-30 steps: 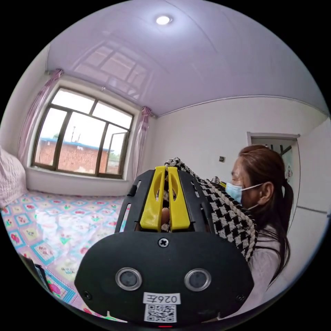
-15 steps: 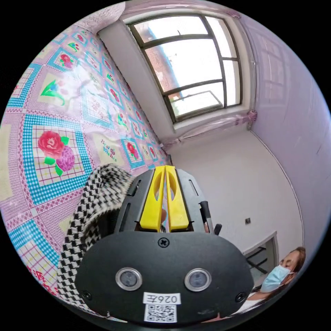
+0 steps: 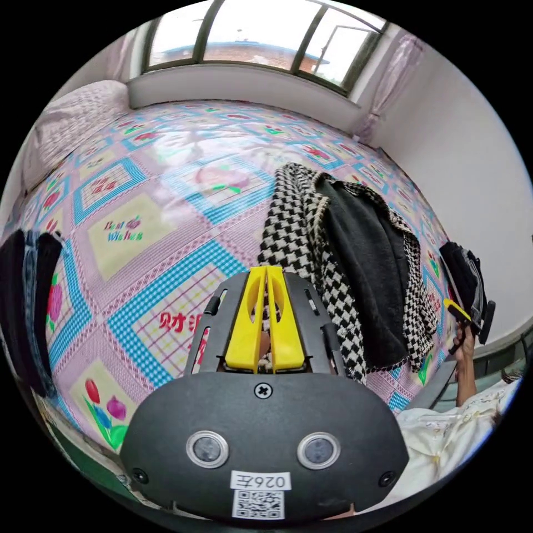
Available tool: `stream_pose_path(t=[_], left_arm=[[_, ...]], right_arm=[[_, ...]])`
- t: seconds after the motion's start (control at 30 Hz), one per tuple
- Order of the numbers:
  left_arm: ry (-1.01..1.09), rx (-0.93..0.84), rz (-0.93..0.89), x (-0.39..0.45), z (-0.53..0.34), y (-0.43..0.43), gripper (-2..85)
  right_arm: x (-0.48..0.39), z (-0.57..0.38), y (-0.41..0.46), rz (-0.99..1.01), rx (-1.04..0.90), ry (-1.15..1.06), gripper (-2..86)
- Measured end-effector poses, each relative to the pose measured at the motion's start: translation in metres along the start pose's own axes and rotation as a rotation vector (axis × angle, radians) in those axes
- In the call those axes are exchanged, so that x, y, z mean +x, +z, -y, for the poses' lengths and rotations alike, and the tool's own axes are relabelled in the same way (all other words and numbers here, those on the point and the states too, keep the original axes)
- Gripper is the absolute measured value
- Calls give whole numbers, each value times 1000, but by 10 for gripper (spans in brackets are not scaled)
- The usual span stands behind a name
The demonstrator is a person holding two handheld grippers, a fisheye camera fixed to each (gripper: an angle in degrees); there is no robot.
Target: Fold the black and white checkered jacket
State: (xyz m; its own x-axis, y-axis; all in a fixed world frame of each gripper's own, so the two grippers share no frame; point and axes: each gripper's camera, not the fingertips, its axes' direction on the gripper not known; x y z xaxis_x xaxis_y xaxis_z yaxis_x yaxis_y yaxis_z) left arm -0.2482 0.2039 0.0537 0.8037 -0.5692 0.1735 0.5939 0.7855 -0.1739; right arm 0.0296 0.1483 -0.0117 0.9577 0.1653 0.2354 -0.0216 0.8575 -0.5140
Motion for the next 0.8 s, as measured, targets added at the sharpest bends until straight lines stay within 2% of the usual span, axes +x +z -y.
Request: stream_pose_path(t=[0.07, 0.13, 0.17, 0.23, 0.33, 0.4, 0.47, 0.5, 0.57, 0.63, 0.7, 0.8], left_arm=[[-30, 20, -43, -13, -15, -4, 40], [-61, -10, -88, -25, -20, 4, 133], [-66, -16, -97, -27, -19, 8, 151], [-38, -102, -126, -24, -8, 37, 178], [100, -248, -75, -7, 12, 63, 71], [104, -295, -48, -11, 31, 58, 45], [67, -185, 57, -28, 43, 32, 41], [21, -124, 82, -47, 48, 14, 41], [-62, -66, 77, -79, 49, -9, 41], [-182, -19, 77, -117, 39, -33, 40], [-211, -13, 60, -129, 24, -39, 52], [-143, -52, -29, -120, -3, -27, 82]], right_arm=[[9, -6, 16, 74, -35, 68, 105], [12, -1, 27, 87, -54, 104, 132], [12, 7, 37, 77, -72, 115, 142], [4, 21, 48, 71, -83, 75, 120], [-19, 53, 54, -102, -133, -72, 10], [-16, 78, 48, -244, -153, -137, -1], [28, 113, 19, -410, -43, -57, -2], [44, 122, 12, -426, -28, -12, -1], [104, 146, -22, -389, 30, 147, 14], [117, 146, -50, -300, 128, 181, 34], [107, 135, -64, -252, 191, 150, 50], [68, 106, -52, -120, 167, 52, 82]])
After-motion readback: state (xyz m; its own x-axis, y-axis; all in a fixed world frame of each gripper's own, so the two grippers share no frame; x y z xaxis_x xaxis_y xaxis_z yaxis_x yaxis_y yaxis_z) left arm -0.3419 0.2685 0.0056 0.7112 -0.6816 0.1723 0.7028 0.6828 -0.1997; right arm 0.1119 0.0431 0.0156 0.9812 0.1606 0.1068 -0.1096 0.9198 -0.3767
